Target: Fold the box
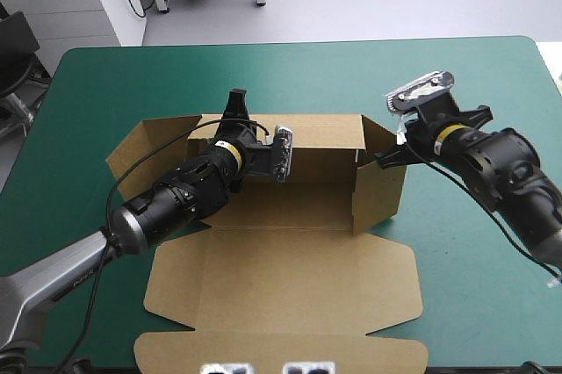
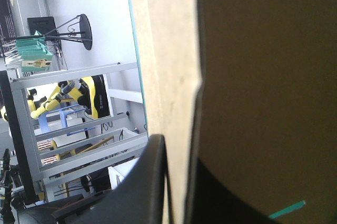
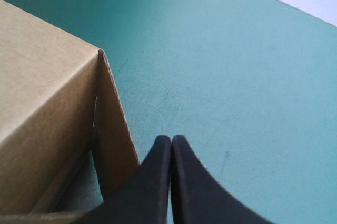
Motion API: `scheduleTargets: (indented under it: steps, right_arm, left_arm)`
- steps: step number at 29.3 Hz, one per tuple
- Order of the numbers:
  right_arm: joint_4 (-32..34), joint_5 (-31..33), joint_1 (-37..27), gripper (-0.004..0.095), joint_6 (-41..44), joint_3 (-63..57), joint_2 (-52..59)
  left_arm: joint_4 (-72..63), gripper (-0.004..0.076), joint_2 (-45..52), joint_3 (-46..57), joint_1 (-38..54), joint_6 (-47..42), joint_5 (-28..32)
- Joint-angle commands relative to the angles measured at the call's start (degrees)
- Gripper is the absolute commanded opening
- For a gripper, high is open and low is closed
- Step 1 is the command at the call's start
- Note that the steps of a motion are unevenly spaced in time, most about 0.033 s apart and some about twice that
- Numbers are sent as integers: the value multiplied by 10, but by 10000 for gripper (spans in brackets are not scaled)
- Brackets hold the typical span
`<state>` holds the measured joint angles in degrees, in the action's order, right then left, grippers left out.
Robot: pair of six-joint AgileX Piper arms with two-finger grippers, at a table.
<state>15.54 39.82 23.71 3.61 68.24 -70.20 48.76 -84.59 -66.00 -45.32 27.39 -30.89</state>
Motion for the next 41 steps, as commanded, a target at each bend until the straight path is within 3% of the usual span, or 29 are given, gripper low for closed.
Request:
scheduleTargets:
  steps: [1,8,12,19,25,30,32,37,41]
  right_arm:
    - [13,-30,-2,-14,9,36,-33]
    - [-10,22,-2,-14,13,39,-42]
    - [-82,36,-2,-14,-36,26,-28]
    - [-179,-11,-2,-14,-97,-57,15]
    - [-315,-83,-2,-14,-235,-121,52]
    - [-318,-77,-2,3,-272,-122,53]
    - [-318,-76,-2,97,-279,-122,53]
    - [-319,-65,-2,448,-296,-122,53]
    - [-319,-77,-2,490,-298,-122,48]
  left_arm:
    - [-12,-8,18,-10,-1,-2,-5]
    - [-10,-8,18,-10,-1,-2,-4]
    - [-10,-8,18,-10,-1,-2,1]
    - [-10,-8,18,-10,-1,-2,3]
    - [-10,-8,18,-10,-1,-2,3]
    - [-10,-8,18,-10,-1,-2,3]
    - [-10,-8,18,-10,-1,-2,3]
    - [-10,-8,18,-10,-1,-2,0]
    - [-10,-8,18,-10,-1,-2,-1]
